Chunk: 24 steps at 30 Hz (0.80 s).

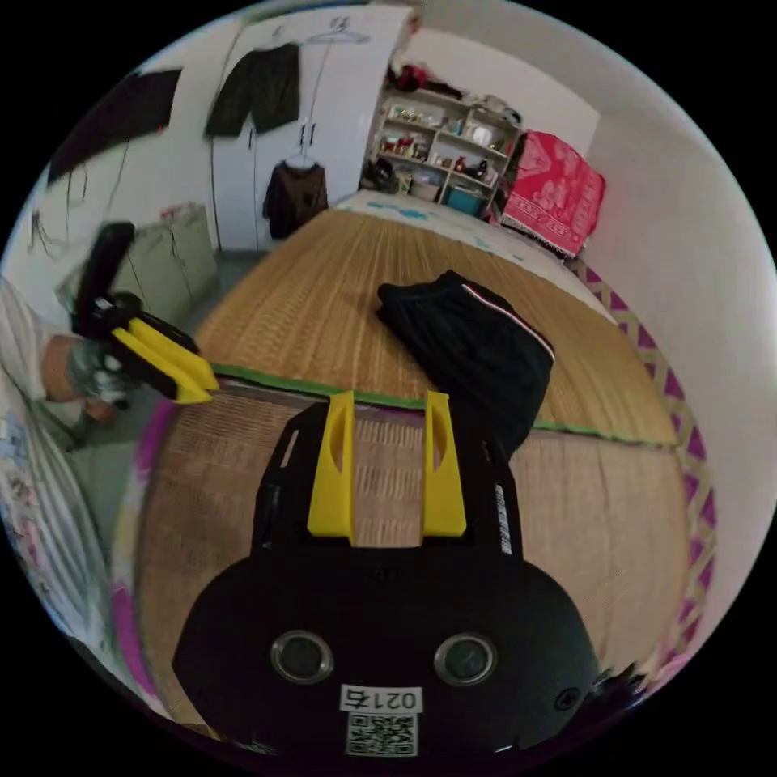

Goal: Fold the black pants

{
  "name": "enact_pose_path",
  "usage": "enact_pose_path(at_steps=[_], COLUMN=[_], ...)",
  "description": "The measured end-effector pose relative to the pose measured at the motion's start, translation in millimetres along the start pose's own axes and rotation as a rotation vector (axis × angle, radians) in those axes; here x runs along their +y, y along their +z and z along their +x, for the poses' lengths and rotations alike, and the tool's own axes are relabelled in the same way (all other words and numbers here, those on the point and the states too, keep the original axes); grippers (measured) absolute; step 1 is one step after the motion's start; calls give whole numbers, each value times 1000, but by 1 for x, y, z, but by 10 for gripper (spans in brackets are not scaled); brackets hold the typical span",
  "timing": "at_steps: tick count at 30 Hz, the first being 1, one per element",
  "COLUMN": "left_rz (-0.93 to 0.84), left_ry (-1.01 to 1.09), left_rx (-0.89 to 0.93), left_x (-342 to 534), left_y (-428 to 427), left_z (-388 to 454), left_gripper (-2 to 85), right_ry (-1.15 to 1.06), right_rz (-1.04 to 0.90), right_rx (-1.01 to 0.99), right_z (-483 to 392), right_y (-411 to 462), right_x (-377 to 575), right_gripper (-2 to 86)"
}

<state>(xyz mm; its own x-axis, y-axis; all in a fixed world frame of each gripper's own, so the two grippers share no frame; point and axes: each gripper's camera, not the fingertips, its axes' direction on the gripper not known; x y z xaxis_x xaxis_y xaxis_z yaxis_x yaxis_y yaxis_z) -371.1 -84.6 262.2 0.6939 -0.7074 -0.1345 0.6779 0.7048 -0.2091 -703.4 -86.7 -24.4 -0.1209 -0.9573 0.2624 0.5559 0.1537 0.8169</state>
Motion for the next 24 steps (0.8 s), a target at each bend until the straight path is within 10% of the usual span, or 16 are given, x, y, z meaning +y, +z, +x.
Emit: enact_pose_path(at_steps=[24], left_rz=[153], left_ry=[17], left_rx=[-279], left_x=[9], left_y=[-50], left_z=[-128], left_gripper=[49], right_ry=[-122], right_rz=[-132], right_rx=[283], right_z=[-72], right_y=[168], right_x=[-173], right_gripper=[61])
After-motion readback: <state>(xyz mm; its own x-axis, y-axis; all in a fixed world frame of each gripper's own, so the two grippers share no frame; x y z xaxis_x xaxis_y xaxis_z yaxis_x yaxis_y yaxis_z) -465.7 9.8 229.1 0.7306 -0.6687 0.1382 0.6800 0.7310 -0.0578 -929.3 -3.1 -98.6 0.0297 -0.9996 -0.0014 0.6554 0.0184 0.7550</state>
